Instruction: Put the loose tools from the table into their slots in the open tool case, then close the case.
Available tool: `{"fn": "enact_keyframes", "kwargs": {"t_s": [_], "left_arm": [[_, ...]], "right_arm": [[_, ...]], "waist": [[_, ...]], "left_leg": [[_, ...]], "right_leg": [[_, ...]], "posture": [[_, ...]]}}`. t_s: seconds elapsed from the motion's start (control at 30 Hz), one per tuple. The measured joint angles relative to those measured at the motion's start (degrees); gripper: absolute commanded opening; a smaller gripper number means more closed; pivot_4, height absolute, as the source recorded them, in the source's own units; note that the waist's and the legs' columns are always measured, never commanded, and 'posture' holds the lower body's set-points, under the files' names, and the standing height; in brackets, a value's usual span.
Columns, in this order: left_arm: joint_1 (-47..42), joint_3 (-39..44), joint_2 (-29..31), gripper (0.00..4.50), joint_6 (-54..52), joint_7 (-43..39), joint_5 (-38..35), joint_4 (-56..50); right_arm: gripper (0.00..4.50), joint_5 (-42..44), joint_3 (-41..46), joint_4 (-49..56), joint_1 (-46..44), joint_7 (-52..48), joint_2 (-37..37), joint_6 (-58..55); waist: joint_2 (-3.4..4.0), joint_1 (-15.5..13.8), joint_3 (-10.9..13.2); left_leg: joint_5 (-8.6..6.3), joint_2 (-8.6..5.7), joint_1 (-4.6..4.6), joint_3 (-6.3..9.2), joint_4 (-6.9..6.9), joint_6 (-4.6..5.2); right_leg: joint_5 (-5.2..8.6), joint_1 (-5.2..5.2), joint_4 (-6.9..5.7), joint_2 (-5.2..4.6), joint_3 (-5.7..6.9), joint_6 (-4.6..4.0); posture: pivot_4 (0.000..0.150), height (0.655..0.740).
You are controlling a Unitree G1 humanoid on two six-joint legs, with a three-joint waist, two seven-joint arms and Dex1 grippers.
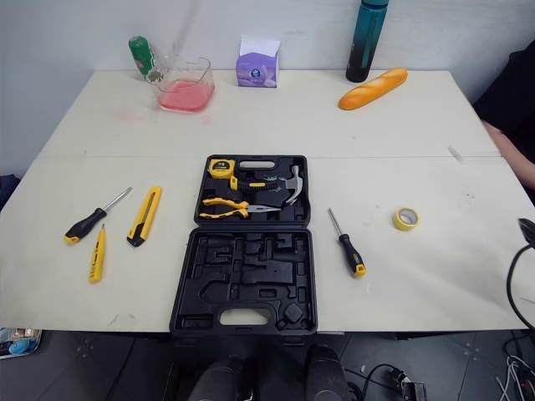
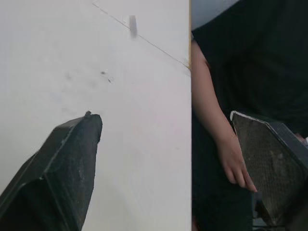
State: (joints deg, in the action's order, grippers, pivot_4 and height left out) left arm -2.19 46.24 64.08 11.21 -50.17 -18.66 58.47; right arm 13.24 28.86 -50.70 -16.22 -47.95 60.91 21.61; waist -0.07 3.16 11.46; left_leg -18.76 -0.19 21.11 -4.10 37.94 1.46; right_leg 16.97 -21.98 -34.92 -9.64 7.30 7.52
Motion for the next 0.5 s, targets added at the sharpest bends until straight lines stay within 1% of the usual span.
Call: {"fn": "enact_keyframes", "kwargs": {"t_s": [0.03, 0.13, 0.2, 0.3, 0.37, 0.5], "left_arm": [[-0.4, -0.3, 0.0, 4.50, 0.0, -0.6, -0.1, -0.9], [-1.2, -1.4, 0.0, 4.50, -0.4, -1.8, -0.2, -3.8], [-0.3, -2.5, -0.1, 4.50, -3.2, -3.4, -0.6, -7.3], [1.7, -3.6, -0.9, 4.50, -10.0, -4.6, -2.0, -16.3], [3.3, -3.8, -2.0, 4.50, -14.2, -3.9, -2.6, -22.8], [7.5, -4.7, -5.1, 4.50, -25.7, -1.1, -4.2, -36.3]], "right_arm": [[4.45, 1.4, -1.2, 4.2, -0.5, -1.8, -1.2, -2.3], [4.45, 3.9, -2.6, 12.4, -0.5, -3.7, -3.8, -6.9], [4.45, 6.1, -3.1, 19.1, 0.2, -4.3, -5.6, -11.5], [4.45, 9.3, -4.8, 28.4, 0.4, -5.8, -8.0, -17.1], [4.45, 11.6, -5.2, 32.8, 0.3, -7.1, -9.7, -18.3], [4.45, 17.4, -5.9, 40.3, 0.3, -11.5, -13.1, -19.2]], "waist": [[-0.02, 0.0, 0.0], [-0.01, -0.2, 0.0], [-0.02, -0.4, 0.0], [-0.02, -0.8, 0.0], [-0.02, -1.1, 0.0], [-0.02, -1.6, 0.0]], "left_leg": [[0.00, 0.03, 0.00, 0.00, 0.00, -0.01], [0.00, 0.01, 0.04, 0.00, 0.02, 0.00], [0.00, 0.02, 0.05, 0.00, 0.03, 0.00], [0.01, 0.02, 0.10, 0.00, 0.12, 0.03], [0.01, 0.02, 0.08, 0.00, 0.12, 0.04], [0.01, 0.03, 0.08, 0.00, 0.12, 0.03]], "right_leg": [[0.00, 0.00, 0.00, 0.00, 0.00, 0.00], [0.00, -0.02, 0.00, 0.01, 0.03, 0.00], [0.00, -0.02, 0.00, 0.02, 0.13, 0.00], [0.00, -0.03, -0.02, 0.00, 0.12, 0.00], [0.00, -0.02, -0.04, 0.01, 0.10, 0.00], [0.00, -0.03, -0.06, 0.05, 0.09, 0.00]], "posture": [[0.150, 0.7400], [0.150, 0.7400], [0.150, 0.7400], [0.150, 0.7400], [0.150, 0.7400], [0.150, 0.7400]]}}
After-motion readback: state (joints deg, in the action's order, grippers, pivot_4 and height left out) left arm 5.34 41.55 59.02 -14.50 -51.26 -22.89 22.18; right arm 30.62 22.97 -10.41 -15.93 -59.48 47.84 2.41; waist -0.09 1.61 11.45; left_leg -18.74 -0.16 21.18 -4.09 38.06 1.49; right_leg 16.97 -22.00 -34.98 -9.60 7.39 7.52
